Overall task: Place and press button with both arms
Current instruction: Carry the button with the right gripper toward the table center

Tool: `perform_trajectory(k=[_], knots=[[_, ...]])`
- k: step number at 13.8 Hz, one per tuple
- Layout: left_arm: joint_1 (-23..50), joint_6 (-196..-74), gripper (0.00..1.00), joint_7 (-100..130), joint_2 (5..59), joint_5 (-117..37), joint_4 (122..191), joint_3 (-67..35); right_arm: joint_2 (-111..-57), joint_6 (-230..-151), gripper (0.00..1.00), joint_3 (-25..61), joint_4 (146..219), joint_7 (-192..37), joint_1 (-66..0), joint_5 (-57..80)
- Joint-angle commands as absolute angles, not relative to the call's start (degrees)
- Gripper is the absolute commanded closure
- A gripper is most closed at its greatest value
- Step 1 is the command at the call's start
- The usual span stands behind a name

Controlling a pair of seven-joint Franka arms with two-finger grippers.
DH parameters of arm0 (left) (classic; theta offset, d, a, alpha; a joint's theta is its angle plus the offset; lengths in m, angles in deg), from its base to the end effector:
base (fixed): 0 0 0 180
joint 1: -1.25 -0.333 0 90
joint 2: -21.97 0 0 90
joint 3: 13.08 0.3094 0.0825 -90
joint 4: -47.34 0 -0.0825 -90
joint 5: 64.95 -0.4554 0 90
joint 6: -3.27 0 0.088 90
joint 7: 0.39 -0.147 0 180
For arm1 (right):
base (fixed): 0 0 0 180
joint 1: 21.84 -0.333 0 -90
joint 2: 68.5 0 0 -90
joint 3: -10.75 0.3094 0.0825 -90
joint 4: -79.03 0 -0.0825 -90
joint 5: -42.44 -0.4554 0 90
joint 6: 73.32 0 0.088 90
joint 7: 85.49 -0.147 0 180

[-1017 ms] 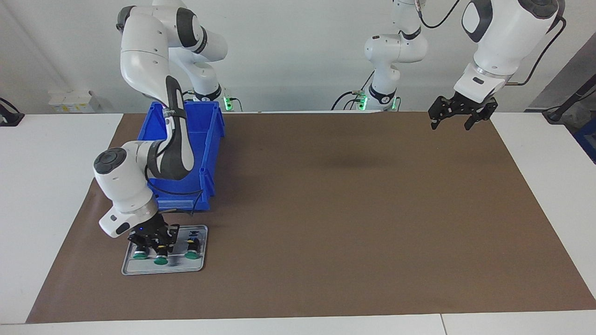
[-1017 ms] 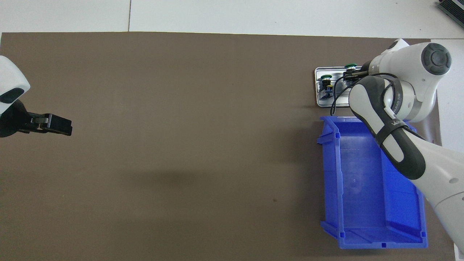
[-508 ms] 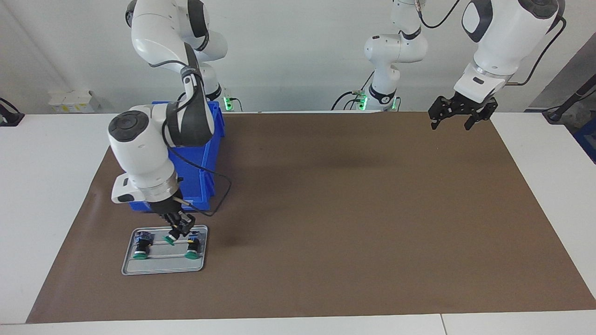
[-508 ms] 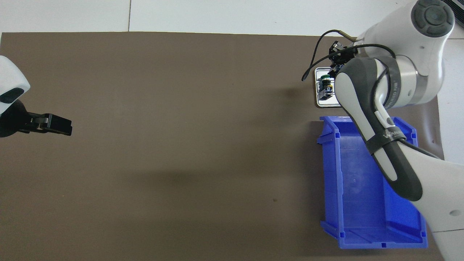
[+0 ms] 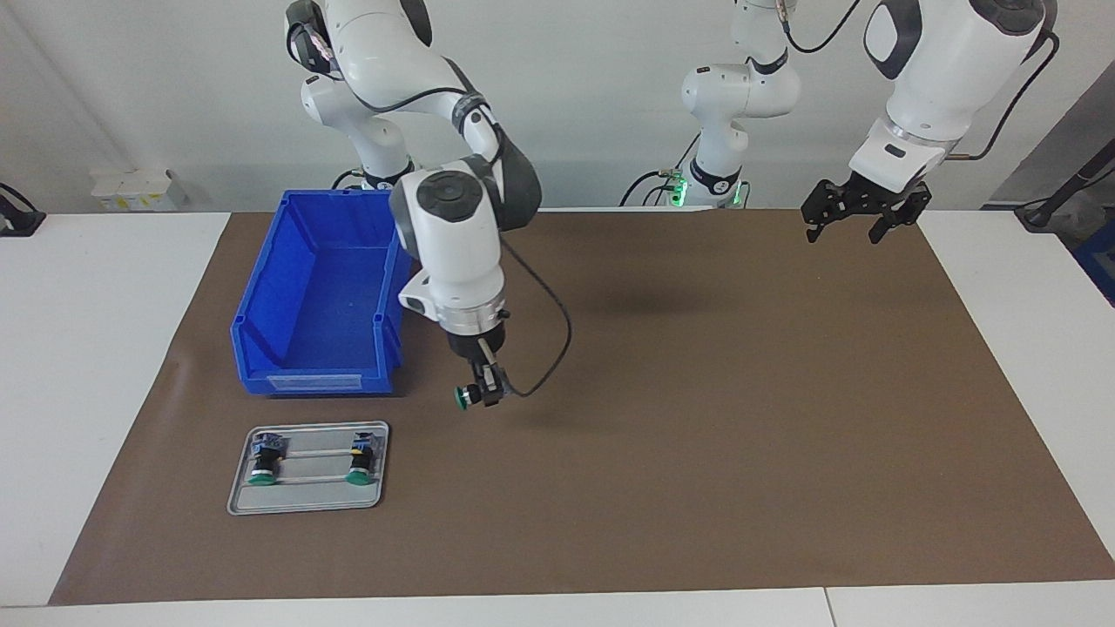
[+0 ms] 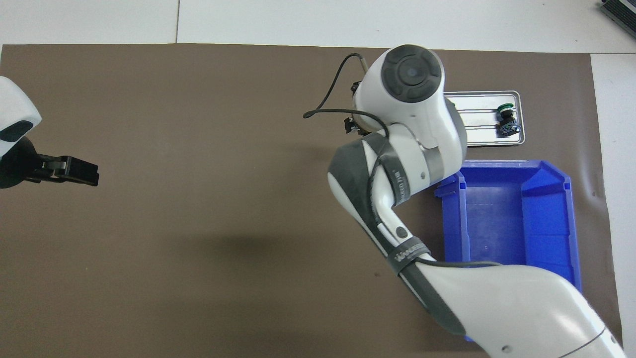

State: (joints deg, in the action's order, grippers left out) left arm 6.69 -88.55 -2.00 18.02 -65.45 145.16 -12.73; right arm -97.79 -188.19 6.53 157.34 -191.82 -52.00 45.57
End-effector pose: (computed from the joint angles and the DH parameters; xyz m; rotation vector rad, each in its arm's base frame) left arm 0.6013 -0.0522 0.5489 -3.1263 0.1837 0.0556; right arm 0.7073 0.3479 0.3700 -2.3627 1.9333 -0.2000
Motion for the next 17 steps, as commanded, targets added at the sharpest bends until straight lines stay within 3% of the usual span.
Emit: perform_trajectory(k=[1, 8, 17], knots=[[6.44, -88.32, 0.00, -1.45, 16.96, -65.47, 145.95, -12.73, -102.32, -187.93, 1.00, 6.53, 156.82, -207.86, -59.08, 53.40], [6.44, -88.32, 0.00, -1.53, 16.96, -65.47, 145.95, -12.73, -106.21, -198.82, 1.00, 6.79, 157.34, -220.13, -65.61, 48.33], [6.44, -88.32, 0.00, -1.45, 16.96, -65.47, 145.95, -12.73, -105.07, -202.16, 1.00, 6.79, 163.93, -220.22, -70.09, 48.41]])
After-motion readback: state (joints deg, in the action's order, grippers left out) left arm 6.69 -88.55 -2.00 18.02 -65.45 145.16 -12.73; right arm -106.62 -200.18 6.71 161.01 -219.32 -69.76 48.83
